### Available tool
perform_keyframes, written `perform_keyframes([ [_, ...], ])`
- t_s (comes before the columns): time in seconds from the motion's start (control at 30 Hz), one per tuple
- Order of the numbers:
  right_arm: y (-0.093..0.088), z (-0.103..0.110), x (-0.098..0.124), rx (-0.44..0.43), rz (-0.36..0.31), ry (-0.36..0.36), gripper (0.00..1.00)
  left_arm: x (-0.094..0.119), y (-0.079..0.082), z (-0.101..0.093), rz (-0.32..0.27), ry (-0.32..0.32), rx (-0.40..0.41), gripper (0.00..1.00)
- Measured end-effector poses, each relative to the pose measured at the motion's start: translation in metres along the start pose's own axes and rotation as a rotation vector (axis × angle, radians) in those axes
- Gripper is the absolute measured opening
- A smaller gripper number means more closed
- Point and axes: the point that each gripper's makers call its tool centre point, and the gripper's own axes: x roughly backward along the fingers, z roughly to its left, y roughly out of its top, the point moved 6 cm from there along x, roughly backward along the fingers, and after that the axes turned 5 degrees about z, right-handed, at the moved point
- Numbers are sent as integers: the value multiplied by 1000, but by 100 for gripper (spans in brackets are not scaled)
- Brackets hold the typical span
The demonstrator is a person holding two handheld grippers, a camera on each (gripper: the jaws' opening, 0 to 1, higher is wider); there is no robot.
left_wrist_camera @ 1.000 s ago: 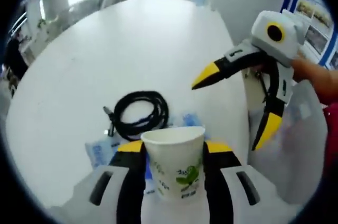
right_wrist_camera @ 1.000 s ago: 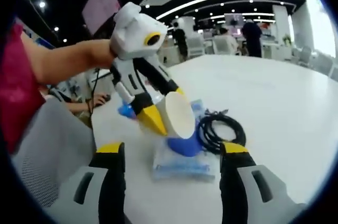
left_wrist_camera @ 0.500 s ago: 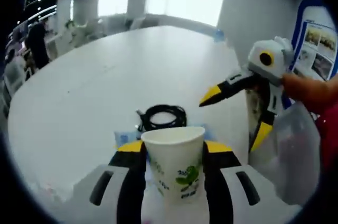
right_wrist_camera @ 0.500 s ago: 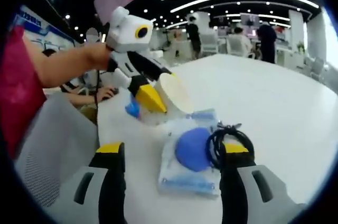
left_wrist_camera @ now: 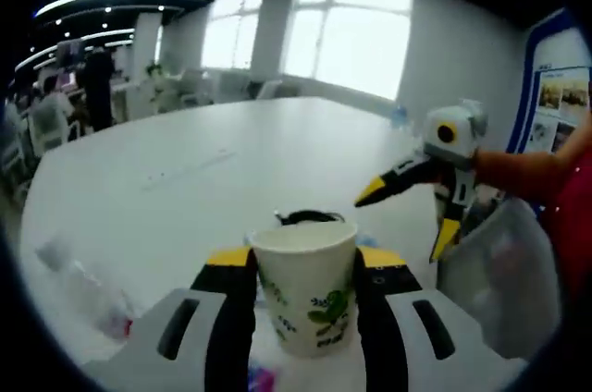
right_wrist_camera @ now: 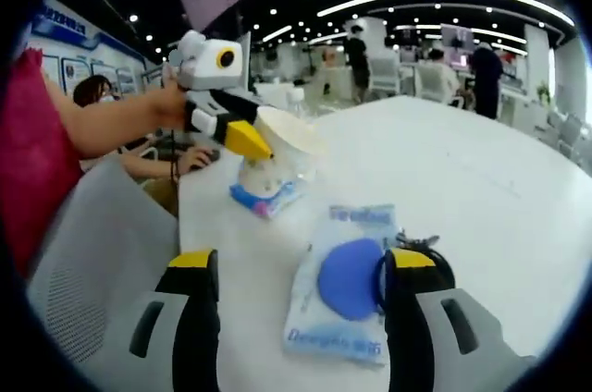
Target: Arrange the tabletop items into an orderly group along one side of the table until the central work area is clear of visible clutter.
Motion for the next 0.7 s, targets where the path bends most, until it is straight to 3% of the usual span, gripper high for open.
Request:
perform_keyframes([
  [0.2,4,4,-5,16,-18,27,73,13,-11,7,-109,29,55,39],
  [0.3,11,6,-2,65,-65,38,73,15,-14,7,-135,52,28,39],
  [0.47,17,9,4,112,-130,69,73,10,-16,10,-217,77,12,39],
  [0.7,14,5,9,103,-138,88,73,-4,-12,17,-263,135,7,38],
])
